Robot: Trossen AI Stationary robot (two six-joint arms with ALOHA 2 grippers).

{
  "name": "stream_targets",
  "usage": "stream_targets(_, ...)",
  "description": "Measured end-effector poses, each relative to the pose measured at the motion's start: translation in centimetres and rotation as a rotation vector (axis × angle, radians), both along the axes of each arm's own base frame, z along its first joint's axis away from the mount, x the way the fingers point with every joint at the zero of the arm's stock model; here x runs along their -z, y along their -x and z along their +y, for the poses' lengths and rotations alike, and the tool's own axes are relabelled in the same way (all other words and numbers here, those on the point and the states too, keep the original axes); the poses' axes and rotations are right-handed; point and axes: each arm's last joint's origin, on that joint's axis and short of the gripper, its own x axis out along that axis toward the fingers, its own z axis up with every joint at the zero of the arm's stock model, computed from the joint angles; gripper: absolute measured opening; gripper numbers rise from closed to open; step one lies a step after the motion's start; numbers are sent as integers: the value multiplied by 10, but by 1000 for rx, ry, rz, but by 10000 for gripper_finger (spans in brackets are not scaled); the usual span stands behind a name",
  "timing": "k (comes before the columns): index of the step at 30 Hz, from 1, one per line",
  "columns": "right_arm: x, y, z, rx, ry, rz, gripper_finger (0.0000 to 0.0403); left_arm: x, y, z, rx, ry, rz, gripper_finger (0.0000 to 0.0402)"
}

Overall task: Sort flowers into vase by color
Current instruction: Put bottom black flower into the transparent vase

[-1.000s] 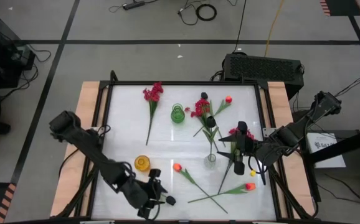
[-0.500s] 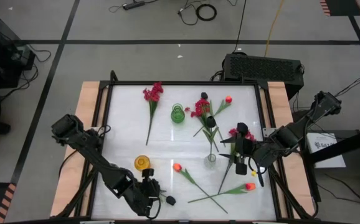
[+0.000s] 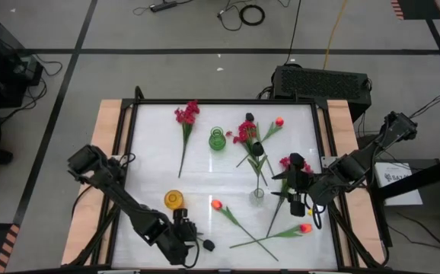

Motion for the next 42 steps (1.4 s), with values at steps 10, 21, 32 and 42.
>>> stream_targets(10,0,0,0,-1,4,1,219,11,11,0,21,-86,93,258)
stream_targets(21,0,0,0,-2,5,2,219,18,14,6,58,-141,125,238)
stream_targets(32,0,0,0,0,1,2,219,32,9,8,55,-164,167,203)
stream_targets(42,1,0,1,-19,-16,13,219,38,7,6,75,-178,172,197)
